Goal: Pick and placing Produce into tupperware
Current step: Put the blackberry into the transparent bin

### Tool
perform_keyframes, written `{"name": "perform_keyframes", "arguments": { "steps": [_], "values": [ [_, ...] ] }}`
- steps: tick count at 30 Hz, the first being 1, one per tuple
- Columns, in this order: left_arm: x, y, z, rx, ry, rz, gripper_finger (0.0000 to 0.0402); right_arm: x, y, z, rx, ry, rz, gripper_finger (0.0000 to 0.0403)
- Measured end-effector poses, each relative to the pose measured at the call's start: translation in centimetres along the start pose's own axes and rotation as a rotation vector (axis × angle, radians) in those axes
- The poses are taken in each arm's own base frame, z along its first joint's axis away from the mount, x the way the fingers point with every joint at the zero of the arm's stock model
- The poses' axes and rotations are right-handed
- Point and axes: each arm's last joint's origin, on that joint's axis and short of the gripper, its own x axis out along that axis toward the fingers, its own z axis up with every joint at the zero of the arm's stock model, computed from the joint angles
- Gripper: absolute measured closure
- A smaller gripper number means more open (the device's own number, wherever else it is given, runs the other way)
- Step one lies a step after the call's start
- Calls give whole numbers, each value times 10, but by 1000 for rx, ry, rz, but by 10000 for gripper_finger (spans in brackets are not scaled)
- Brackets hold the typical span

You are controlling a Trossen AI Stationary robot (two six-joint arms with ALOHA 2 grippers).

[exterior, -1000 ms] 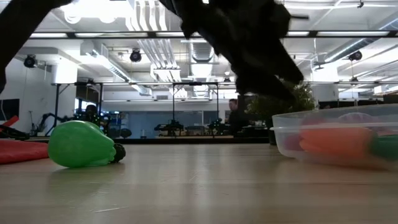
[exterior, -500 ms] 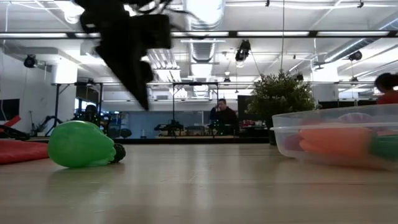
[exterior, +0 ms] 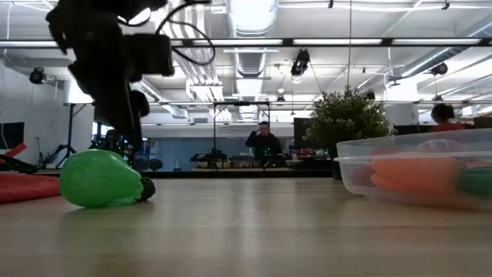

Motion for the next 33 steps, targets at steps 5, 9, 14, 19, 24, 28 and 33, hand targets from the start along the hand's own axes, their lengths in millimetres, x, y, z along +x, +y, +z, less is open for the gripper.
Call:
{"name": "perform_keyframes", "arguments": {
  "steps": [5, 9, 14, 19, 24, 28, 33],
  "values": [
    [26, 3, -5, 31, 89, 54, 160, 1, 2, 4, -12, -2, -5, 174],
    [41, 3, -4, 56, 102, 75, 160, 1, 2, 4, -15, -1, -4, 174],
    [49, -3, -2, 90, 83, 50, 160, 1, 2, 4, -12, 1, -4, 174],
    [50, -9, -2, 108, 66, 21, 160, 1, 2, 4, -21, 2, -5, 174],
    [52, -13, -1, 121, 33, 17, 160, 1, 2, 4, -23, 2, -5, 174],
    [57, -13, -4, 125, 46, 30, 160, 1, 2, 4, -24, 2, -6, 174],
    [64, -17, -10, 155, 61, 50, 160, 1, 2, 4, -27, 2, -5, 174]
  ]
}}
